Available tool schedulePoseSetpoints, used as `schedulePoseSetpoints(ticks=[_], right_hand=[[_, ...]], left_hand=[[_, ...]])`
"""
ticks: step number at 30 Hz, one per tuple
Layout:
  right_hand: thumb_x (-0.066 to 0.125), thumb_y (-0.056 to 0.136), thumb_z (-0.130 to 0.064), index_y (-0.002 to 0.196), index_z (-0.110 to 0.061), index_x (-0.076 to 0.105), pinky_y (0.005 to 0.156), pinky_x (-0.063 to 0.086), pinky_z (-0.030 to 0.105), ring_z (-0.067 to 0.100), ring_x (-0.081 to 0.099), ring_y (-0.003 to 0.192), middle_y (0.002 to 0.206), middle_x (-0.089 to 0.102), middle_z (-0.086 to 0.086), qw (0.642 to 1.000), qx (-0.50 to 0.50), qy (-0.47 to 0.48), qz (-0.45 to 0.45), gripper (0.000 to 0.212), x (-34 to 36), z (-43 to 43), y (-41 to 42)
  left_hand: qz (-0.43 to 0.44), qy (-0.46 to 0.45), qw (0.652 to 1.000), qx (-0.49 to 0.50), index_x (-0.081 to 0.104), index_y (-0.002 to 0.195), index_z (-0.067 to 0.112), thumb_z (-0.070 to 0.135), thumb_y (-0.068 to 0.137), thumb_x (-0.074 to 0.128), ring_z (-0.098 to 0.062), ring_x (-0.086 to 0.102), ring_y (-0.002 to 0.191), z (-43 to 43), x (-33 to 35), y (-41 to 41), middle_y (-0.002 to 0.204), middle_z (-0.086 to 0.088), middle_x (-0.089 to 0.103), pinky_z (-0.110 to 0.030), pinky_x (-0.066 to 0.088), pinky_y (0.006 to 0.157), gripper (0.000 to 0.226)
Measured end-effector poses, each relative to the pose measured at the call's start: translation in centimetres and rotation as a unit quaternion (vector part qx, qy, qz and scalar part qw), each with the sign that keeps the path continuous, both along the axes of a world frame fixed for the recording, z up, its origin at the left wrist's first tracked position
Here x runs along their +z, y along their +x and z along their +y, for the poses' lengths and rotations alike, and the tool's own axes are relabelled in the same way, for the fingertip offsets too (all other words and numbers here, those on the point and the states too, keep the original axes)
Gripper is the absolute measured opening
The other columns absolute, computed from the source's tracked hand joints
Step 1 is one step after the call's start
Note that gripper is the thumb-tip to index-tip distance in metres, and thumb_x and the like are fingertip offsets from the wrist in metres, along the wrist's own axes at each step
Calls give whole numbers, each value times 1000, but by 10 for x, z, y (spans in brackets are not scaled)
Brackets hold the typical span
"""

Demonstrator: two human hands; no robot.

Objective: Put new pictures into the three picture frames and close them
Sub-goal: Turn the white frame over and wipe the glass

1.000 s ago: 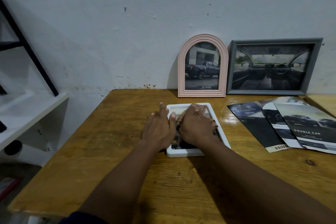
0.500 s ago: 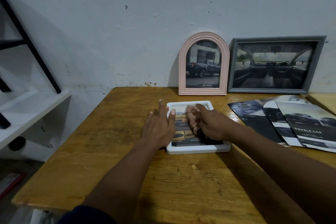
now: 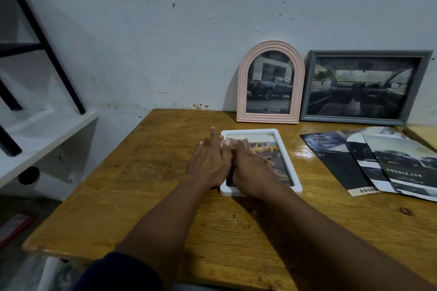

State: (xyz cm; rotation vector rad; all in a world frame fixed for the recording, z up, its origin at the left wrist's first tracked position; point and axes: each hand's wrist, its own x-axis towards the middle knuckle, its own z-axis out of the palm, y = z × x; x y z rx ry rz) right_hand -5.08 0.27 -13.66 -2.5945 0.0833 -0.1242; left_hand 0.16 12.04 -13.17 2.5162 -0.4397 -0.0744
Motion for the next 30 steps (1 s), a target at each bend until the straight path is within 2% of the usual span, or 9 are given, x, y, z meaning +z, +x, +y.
schedulePoseSetpoints(ticks=[3,8,13,15,18,20,25,27,30], right_hand=[[50,98,-20,155,-24,15,101,44,47,31,54,123,139,55,12,997,77,11,13,67,10,-14,-7],[40,105,-27,155,-27,16,109,37,42,27,43,135,153,42,9,989,115,-60,65,56,25,-51,-33],[47,99,-33,137,-22,39,105,36,44,26,51,121,136,56,7,993,12,-120,-4,41,14,-41,-62],[54,91,-38,135,-15,43,107,33,44,27,49,125,136,55,8,986,-55,-158,-18,51,6,-20,-65],[45,88,-42,142,-4,39,115,28,48,33,38,137,146,46,16,980,-101,-171,-2,66,-2,11,-55],[50,89,-39,140,-5,42,112,32,45,31,42,134,143,48,15,983,-76,-163,-18,62,-1,25,-48],[53,90,-20,111,-19,63,83,46,35,23,60,99,110,67,4,992,27,-73,-95,23,5,15,-49],[48,95,-19,120,-24,65,85,49,36,21,61,101,114,69,2,994,77,-21,-79,30,8,-7,-55],[49,95,-17,132,-28,62,90,50,34,16,61,108,122,68,-2,986,146,-36,-67,40,12,-38,-68]], left_hand=[[0,4,1000,2,-7,163,25,51,107,15,-33,10,156,1,0,0,167,-12,25,-50,14,122,65],[-5,3,1000,2,-5,163,25,55,106,13,-34,11,156,1,-4,2,167,-10,24,-51,14,122,67],[-4,3,1000,1,-4,163,26,57,106,12,-33,9,156,1,-5,2,167,-8,24,-51,12,122,67],[-2,4,1000,5,-4,163,27,57,106,12,-33,9,156,0,-5,2,166,-8,27,-51,12,122,67],[-3,-1,1000,4,-3,163,24,55,106,12,-35,12,155,0,-4,1,164,-10,33,-51,13,122,67],[-5,-5,1000,5,-2,164,22,53,107,13,-35,14,155,0,-4,2,163,-12,33,-49,12,122,66],[11,-7,1000,12,-5,163,24,51,108,15,-33,11,156,0,-3,3,166,-12,25,-50,15,121,65],[9,-5,1000,12,-5,163,24,51,108,14,-32,11,156,0,-3,2,166,-12,25,-51,16,121,65],[8,-5,1000,10,-4,163,24,53,107,13,-33,11,156,1,-2,1,166,-11,26,-51,15,122,65]])
